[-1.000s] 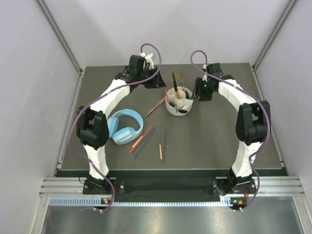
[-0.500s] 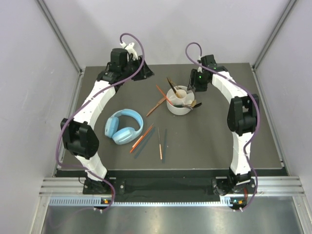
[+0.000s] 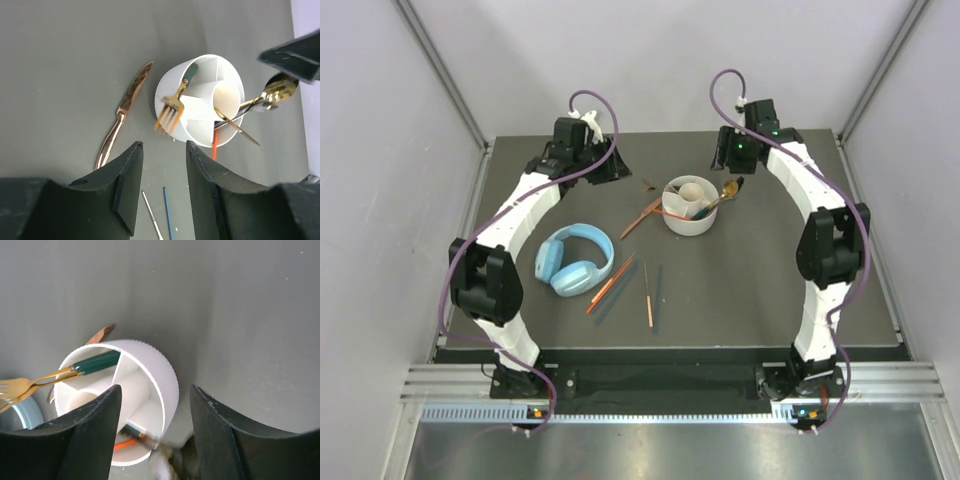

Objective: Sort the eating utensils into containers
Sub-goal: Adjust the container at the center of the board.

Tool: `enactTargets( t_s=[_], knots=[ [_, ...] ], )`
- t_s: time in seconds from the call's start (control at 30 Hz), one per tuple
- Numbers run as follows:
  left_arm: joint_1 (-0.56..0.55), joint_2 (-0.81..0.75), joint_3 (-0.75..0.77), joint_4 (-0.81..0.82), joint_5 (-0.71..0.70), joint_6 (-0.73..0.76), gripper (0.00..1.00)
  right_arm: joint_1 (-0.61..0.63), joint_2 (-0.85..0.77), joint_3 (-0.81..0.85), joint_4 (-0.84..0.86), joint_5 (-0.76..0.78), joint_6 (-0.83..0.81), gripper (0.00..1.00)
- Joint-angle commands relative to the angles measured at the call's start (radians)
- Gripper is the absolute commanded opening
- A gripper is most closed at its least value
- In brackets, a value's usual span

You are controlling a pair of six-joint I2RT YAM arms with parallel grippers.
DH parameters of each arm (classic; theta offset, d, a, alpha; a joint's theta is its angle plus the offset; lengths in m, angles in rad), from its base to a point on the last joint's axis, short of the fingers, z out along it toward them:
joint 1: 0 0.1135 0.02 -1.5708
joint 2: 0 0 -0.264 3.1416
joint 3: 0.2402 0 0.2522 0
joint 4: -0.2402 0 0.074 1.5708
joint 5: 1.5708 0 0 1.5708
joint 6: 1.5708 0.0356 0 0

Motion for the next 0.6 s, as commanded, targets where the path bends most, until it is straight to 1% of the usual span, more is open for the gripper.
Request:
enactTargets(
  t_s=[0.0,0.07,0.23,0.37,0.47,0.57],
  knots=[
    [0.005,-0.003,-0.029,0.014,-0.017,-0.004,0.45,-0.012,-0.128,-0.007,0.021,0.002,-0.031,0.58],
    [0.005,-0.003,-0.04,0.013,-0.015,-0.006,0.45,-0.012,-0.137,-0.01,0.007,-0.001,-0.034,0.58],
    [0.005,0.006,-0.065,0.007,-0.009,-0.007,0.45,-0.009,-0.177,-0.12,0.017,-0.05,-0.014,0.57],
    [0.005,0.026,-0.059,-0.001,-0.007,-0.006,0.45,0.003,-0.224,-0.208,0.041,-0.046,-0.008,0.57],
    [0.005,0.055,-0.045,-0.001,0.008,0.005,0.45,0.003,-0.243,-0.249,0.029,-0.038,-0.013,0.58],
    [0.005,0.089,0.009,-0.01,0.019,0.013,0.45,0.002,-0.269,-0.274,0.029,0.002,-0.023,0.59]
  ],
)
